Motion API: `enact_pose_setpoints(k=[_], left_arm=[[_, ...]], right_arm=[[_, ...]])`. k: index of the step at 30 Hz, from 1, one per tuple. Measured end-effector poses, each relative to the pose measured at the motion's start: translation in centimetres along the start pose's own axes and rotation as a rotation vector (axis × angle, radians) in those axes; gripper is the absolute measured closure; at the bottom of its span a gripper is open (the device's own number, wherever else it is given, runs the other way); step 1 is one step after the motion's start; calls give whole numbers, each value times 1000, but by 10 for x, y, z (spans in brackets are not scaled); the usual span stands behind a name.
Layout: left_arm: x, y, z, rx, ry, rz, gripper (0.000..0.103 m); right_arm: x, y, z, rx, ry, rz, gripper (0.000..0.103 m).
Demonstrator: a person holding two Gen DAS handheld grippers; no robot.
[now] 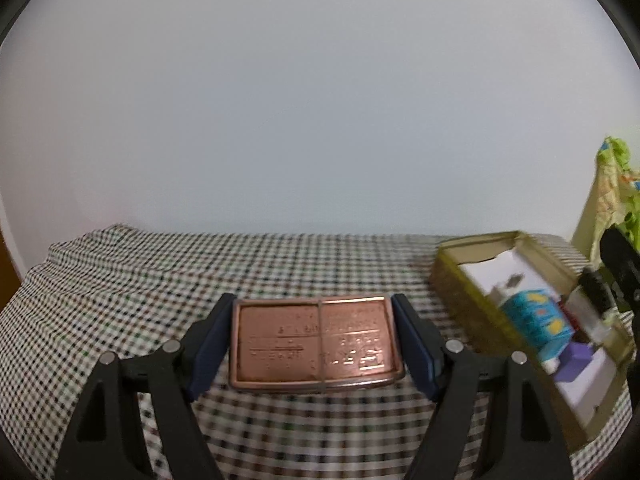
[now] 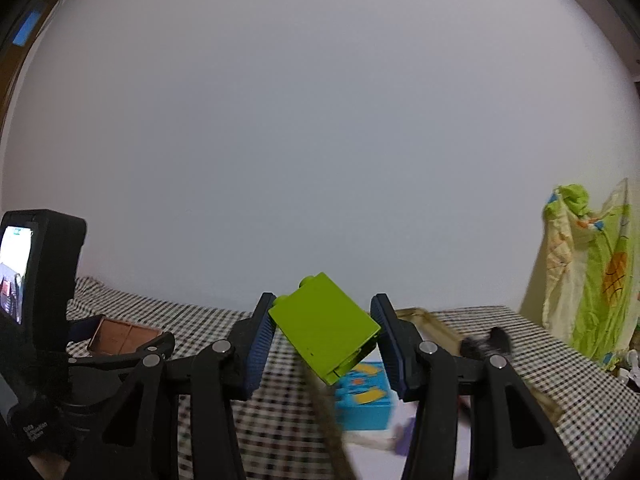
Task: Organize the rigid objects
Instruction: 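Carry the copper box and green block over the gold tin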
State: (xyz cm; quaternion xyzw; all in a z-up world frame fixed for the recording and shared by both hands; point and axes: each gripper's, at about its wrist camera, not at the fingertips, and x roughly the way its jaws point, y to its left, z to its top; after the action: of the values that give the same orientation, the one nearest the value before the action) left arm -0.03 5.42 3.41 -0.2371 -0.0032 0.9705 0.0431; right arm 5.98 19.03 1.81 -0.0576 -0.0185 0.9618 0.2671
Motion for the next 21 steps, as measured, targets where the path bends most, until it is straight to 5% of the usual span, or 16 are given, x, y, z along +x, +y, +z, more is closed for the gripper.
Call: enact_pose_setpoints(k=[12,21], left_arm=[[-3,-90,16,60,-32,-170,26],[2,-136,18,101,-11,-208,26]], right_arm=[[29,-109,-7,89,77,-178,52],[49,-138,-6,81,133,-182,52]])
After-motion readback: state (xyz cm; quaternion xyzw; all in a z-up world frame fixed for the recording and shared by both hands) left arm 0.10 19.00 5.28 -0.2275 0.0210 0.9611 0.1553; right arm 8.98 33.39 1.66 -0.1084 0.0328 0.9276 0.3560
